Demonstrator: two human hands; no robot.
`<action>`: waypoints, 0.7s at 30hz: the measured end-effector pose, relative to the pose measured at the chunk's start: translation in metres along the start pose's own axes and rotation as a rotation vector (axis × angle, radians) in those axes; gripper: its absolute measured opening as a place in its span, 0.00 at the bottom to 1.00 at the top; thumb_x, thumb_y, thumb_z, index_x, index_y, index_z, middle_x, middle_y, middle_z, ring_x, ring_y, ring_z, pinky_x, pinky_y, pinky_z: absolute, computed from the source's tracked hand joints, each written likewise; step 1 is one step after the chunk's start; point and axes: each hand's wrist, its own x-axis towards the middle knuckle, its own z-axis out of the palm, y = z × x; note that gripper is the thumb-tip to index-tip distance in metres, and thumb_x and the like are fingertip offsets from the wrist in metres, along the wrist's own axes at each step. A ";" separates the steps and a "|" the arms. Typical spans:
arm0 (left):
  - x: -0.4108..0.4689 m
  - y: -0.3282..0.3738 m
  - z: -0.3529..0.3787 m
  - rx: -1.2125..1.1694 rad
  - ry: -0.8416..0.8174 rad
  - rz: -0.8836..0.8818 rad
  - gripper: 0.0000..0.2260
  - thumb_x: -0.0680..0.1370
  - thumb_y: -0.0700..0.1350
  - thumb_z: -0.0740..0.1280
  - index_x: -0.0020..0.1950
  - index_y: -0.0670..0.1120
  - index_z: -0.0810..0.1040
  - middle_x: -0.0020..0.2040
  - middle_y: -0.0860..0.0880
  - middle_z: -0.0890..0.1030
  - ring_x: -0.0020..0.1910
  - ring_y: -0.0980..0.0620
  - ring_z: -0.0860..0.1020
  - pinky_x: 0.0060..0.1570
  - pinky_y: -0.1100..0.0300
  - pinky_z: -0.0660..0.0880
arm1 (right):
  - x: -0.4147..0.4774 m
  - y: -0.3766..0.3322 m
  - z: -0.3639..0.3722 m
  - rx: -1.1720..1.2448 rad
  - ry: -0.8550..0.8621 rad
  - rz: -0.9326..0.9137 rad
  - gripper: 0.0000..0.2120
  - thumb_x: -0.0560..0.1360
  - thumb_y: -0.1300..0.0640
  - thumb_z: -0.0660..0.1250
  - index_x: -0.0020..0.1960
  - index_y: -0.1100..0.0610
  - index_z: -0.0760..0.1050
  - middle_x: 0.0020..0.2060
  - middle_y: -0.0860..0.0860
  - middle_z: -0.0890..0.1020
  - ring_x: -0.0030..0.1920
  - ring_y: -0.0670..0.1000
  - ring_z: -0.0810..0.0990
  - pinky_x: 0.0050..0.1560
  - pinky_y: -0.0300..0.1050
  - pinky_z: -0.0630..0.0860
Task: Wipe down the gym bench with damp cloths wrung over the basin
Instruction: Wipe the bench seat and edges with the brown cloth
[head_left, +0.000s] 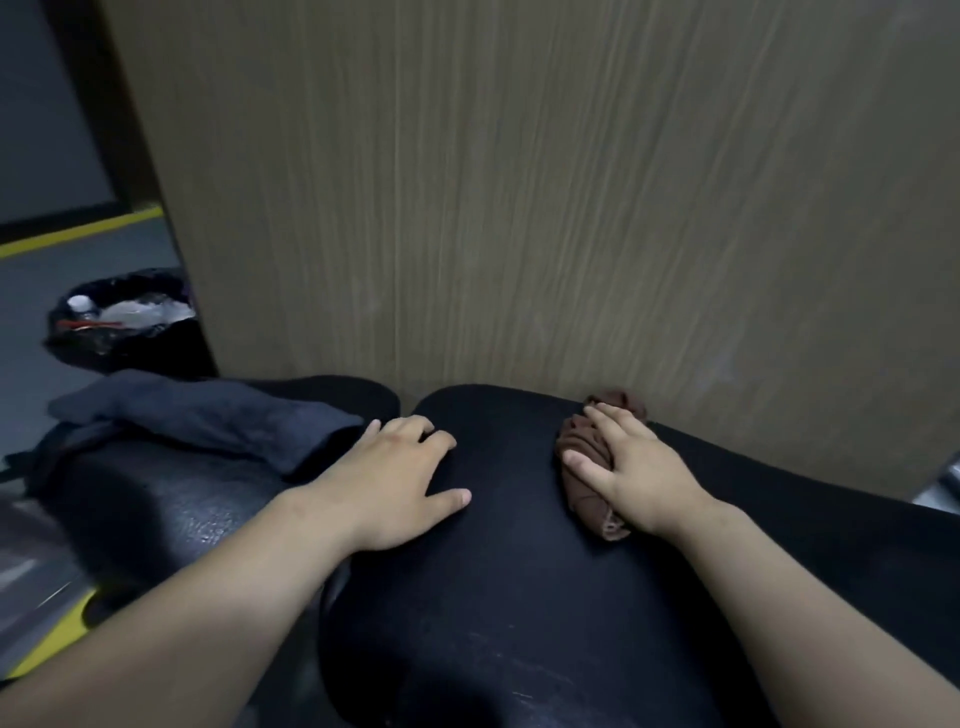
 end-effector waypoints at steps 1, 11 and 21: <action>-0.002 -0.005 -0.002 -0.006 0.020 0.003 0.30 0.78 0.65 0.58 0.76 0.52 0.62 0.74 0.51 0.64 0.74 0.50 0.60 0.77 0.49 0.54 | 0.008 -0.011 0.005 0.008 -0.006 -0.004 0.37 0.76 0.35 0.60 0.79 0.51 0.58 0.78 0.46 0.58 0.78 0.47 0.55 0.76 0.43 0.54; -0.028 -0.061 -0.009 0.028 0.118 0.115 0.46 0.67 0.79 0.50 0.77 0.52 0.63 0.79 0.53 0.59 0.79 0.57 0.42 0.78 0.52 0.39 | 0.036 -0.110 0.046 0.072 -0.068 -0.129 0.42 0.75 0.34 0.61 0.80 0.54 0.51 0.79 0.50 0.57 0.78 0.49 0.53 0.77 0.46 0.52; -0.048 -0.079 -0.023 -0.088 0.178 0.044 0.19 0.81 0.43 0.57 0.71 0.53 0.71 0.75 0.57 0.66 0.78 0.58 0.52 0.76 0.39 0.43 | 0.003 -0.162 0.056 0.058 -0.087 -0.216 0.42 0.73 0.32 0.63 0.79 0.55 0.58 0.78 0.52 0.59 0.78 0.51 0.55 0.77 0.46 0.51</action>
